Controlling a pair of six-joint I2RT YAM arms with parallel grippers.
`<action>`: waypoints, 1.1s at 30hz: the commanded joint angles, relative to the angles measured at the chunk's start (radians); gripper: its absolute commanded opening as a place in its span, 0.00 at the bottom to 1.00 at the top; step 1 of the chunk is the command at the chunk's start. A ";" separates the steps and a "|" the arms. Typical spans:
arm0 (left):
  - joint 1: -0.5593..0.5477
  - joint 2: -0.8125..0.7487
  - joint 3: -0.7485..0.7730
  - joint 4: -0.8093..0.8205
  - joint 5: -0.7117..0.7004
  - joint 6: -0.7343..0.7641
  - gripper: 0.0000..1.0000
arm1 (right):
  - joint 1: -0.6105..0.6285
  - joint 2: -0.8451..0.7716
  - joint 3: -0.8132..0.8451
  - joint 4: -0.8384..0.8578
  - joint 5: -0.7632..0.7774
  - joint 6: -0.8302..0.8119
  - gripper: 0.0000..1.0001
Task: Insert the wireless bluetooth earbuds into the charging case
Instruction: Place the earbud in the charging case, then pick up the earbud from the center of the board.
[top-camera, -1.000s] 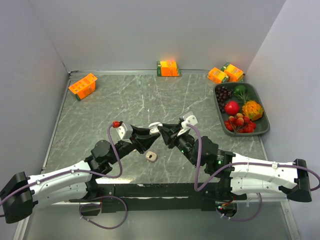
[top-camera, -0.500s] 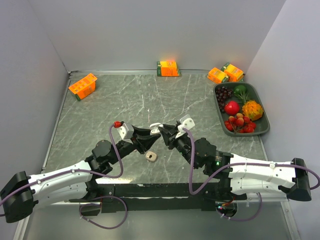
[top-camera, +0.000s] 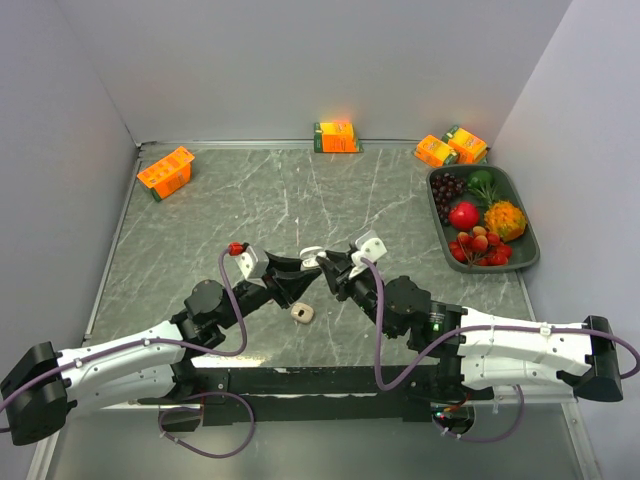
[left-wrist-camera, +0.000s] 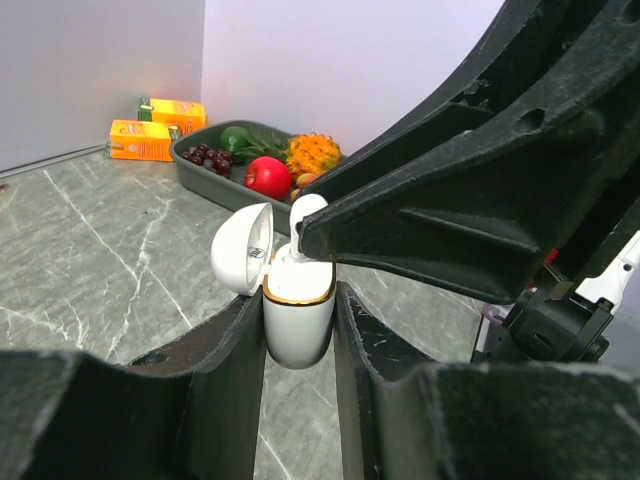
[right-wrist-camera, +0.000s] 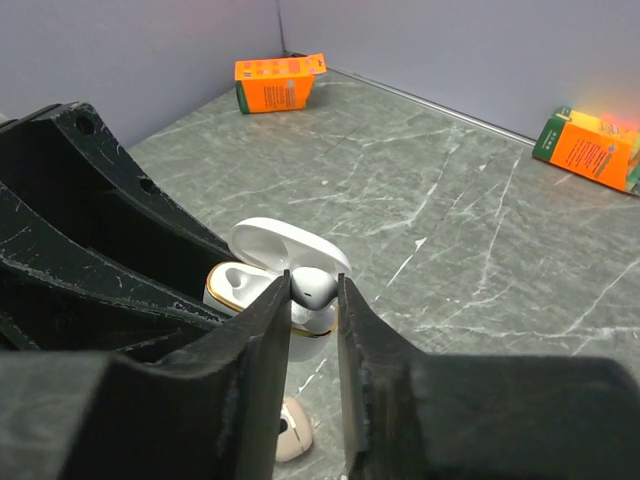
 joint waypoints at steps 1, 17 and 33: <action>0.002 -0.009 0.020 0.087 -0.011 -0.002 0.01 | 0.019 -0.011 0.053 -0.048 -0.004 0.014 0.34; 0.004 -0.002 0.003 0.127 -0.048 0.013 0.01 | 0.014 -0.160 0.144 -0.159 0.105 0.092 0.60; 0.002 -0.176 -0.046 -0.013 -0.070 0.001 0.01 | -0.563 0.103 0.043 -0.922 -0.332 0.730 0.59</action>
